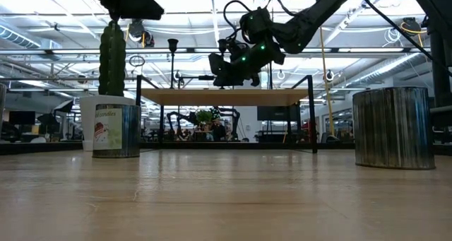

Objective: Pick & Place candle stick holders
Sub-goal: Put the black candle holder on the shelf, then put the top green scented candle on the shelf, then put the left green scented candle on the shelf

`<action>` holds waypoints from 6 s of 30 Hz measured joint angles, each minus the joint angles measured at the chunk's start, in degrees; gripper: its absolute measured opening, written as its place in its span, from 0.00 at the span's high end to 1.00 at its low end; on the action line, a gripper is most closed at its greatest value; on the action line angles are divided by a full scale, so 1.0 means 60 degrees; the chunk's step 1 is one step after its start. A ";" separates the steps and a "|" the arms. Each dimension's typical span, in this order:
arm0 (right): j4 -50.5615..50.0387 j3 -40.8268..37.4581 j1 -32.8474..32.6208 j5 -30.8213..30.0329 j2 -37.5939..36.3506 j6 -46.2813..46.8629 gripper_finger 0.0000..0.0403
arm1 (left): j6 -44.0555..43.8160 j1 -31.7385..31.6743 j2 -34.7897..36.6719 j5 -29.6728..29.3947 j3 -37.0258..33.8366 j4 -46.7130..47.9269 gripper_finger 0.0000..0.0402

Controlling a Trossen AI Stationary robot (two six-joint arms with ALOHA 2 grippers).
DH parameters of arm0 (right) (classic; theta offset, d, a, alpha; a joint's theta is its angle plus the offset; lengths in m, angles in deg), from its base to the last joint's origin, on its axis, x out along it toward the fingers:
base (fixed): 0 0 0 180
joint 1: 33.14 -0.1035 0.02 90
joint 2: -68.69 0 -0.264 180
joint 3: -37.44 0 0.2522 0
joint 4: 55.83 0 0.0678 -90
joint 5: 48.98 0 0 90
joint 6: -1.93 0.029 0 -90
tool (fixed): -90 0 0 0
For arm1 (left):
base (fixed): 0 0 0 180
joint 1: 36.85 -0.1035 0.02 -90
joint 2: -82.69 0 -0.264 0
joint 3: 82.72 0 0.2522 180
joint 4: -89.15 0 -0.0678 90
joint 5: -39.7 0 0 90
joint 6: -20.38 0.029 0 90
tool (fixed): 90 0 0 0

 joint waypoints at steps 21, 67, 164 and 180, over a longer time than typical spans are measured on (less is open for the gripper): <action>-0.3011 -0.0004 -0.0783 -0.0783 -0.1399 -0.1070 0.53 | -0.2755 0.1613 -0.1087 0.2169 -0.0007 0.5565 0.58; -0.7833 0.0006 -0.3226 -0.0765 -0.4158 -0.1553 0.51 | -0.2990 -0.0516 -0.3709 0.1611 0.5206 0.6665 0.99; -0.4731 -0.2656 -0.4196 0.1260 -0.4178 -0.1862 0.51 | -1.0380 0.7172 -0.3530 0.3489 0.1646 0.6585 0.76; -0.4788 -0.2656 -0.4196 0.1261 -0.4178 -0.1811 0.51 | -0.9097 0.7133 -0.4462 0.3450 0.1217 0.6721 0.91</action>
